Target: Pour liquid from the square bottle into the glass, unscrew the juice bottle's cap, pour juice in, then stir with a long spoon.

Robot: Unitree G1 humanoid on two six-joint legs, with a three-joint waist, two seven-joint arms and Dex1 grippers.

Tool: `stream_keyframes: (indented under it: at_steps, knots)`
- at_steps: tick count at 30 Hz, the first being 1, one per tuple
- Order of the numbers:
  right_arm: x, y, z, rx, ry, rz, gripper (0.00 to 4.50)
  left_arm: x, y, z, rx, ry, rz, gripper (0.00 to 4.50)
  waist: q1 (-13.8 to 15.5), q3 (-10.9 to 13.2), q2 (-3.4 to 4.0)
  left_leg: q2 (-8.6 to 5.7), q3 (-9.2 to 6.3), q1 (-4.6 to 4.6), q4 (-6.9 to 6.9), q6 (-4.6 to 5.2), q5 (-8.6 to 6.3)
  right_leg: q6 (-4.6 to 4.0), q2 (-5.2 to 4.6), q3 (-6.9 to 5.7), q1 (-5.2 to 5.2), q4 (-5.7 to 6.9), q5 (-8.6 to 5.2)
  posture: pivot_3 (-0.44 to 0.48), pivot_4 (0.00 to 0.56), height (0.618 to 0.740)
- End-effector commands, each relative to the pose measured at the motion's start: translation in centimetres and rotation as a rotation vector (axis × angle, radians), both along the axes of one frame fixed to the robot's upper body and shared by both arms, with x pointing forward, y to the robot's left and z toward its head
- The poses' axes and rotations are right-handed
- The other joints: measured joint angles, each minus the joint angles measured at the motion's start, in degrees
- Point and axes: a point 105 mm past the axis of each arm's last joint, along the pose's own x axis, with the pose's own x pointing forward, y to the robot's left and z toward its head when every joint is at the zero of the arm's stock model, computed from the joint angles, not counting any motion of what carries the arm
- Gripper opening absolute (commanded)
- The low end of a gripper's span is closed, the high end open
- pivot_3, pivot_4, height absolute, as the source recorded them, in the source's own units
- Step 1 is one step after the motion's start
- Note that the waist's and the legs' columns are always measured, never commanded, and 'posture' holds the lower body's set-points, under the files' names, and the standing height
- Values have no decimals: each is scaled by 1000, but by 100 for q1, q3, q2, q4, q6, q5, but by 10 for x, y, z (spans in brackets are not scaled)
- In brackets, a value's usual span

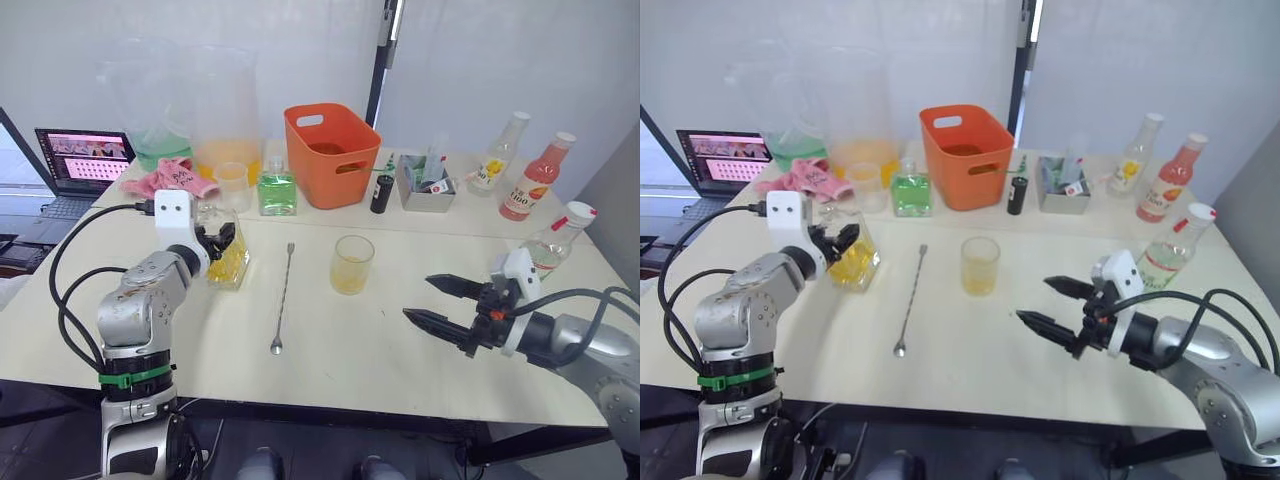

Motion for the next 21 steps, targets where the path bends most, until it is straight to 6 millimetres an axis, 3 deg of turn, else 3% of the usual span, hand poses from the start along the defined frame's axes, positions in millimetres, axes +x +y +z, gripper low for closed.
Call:
stream_keyframes:
  at_steps: [1,6,11,13,15,21]
  knots:
    - [-4,-1,11,6,-22,32,4500,0,-2,-1,32,-16,8,2813,-2,0,-1,0,0,14,-2,1,-2,0,0,-1,15,-5,0,0,150,739]
    - [-2,-3,13,4,-28,7,4500,6,-8,-11,36,2,18,2813,15,-4,4,-1,0,35,-7,1,-2,0,0,1,34,-12,-1,0,150,739]
    - [0,-4,14,5,-35,-17,4500,12,-12,-1,33,-37,21,2813,24,-6,8,2,-3,71,-8,0,-1,-2,5,-2,89,-43,-6,0,150,739]
    - [0,-3,15,23,-39,-37,4500,12,-11,0,36,-38,28,3857,19,-6,8,3,-4,71,-8,0,0,-2,6,-2,91,-47,-6,0,150,739]
    - [0,-3,15,35,-41,-50,4500,12,-11,1,51,-44,25,4482,5,-6,8,4,-5,71,-8,0,0,-2,8,0,89,-49,-6,0,150,739]
    - [2,-1,15,51,-42,-79,4500,15,-16,11,38,-77,21,4482,15,-5,7,3,-6,67,-15,0,0,-2,9,1,85,-48,-6,0,150,739]
